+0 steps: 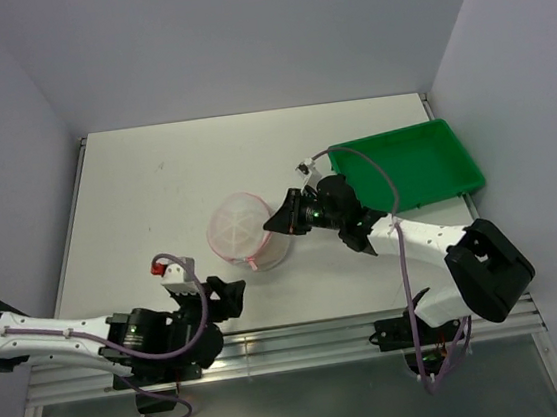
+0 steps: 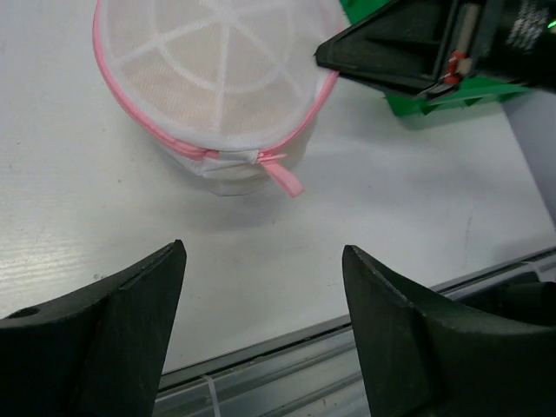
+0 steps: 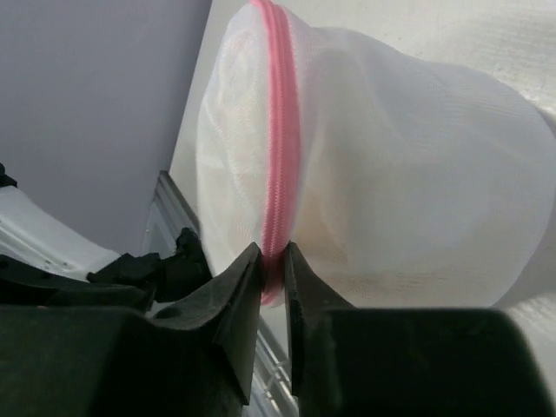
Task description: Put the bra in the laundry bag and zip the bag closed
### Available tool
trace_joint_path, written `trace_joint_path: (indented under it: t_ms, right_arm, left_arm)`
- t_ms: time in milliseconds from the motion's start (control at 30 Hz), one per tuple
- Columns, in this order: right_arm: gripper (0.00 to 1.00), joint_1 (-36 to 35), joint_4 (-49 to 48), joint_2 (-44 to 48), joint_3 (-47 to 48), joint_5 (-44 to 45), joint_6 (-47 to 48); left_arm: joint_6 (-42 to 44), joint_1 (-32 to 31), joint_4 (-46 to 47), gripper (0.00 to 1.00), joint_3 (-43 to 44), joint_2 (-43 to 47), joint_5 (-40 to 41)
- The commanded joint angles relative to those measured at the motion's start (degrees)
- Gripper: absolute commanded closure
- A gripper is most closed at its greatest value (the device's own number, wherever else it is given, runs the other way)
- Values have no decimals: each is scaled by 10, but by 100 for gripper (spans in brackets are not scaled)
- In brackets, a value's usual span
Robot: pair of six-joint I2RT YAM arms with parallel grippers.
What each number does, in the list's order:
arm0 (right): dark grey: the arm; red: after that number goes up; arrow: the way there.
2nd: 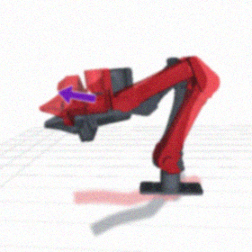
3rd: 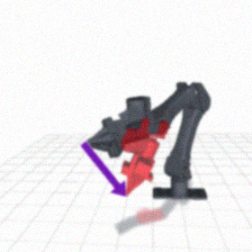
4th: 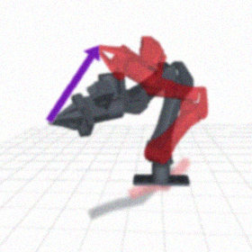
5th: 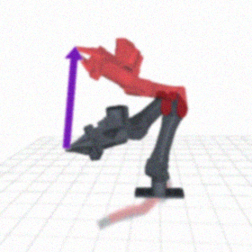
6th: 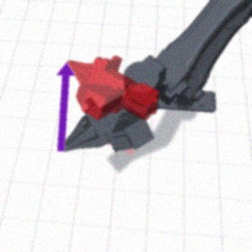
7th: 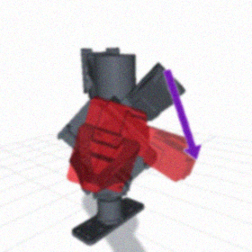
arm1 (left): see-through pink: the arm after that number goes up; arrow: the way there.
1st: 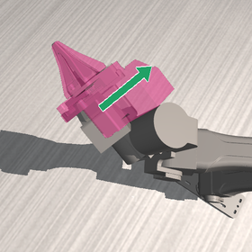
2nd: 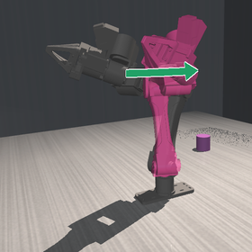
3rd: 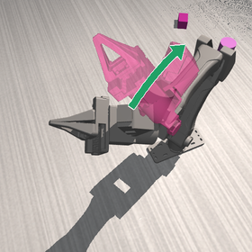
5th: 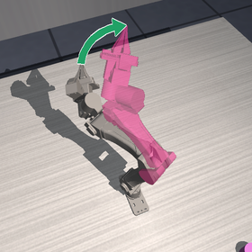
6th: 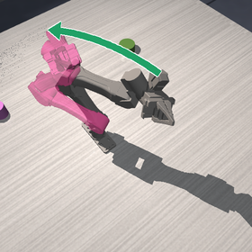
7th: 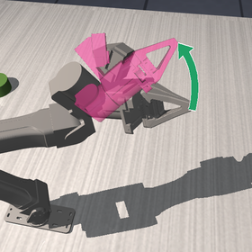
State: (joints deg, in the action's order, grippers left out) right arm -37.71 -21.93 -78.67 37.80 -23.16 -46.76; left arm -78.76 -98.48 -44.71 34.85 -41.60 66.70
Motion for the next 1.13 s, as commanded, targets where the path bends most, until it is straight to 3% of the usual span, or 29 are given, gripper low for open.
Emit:
trace_joint_path:
  t_ms: [0, 33, 67, 100, 167, 333, 833, 1100]
  right_arm:
    - [75, -7, -16, 25, -6, 29, 19]
    - [67, -8, -7, 31, -4, 36, 24]
    - [58, -11, 6, 38, 0, 47, 28]
    - [33, -12, 34, 55, 2, 60, 37]
    - [1, -16, 57, 85, 8, 93, 46]
    - [0, -24, 138, 181, 12, 170, 70]
    - [0, -23, 314, 499, -4, 244, 129]
    - [0, -24, 342, 558, -10, 288, 130]
  left_arm:
    - [71, -6, 30, 20, 36, 41, 5]
    - [83, -6, 43, 19, 37, 50, 6]
    - [96, -6, 50, 10, 38, 67, 5]
    - [116, -6, 55, 1, 41, 75, 5]
    - [134, -6, 63, 1, 48, 96, 8]
    - [151, -6, 44, 1, 68, 121, 26]
    - [169, -6, -16, 1, 109, 158, 41]
    - [208, -6, 24, 1, 85, 203, 28]
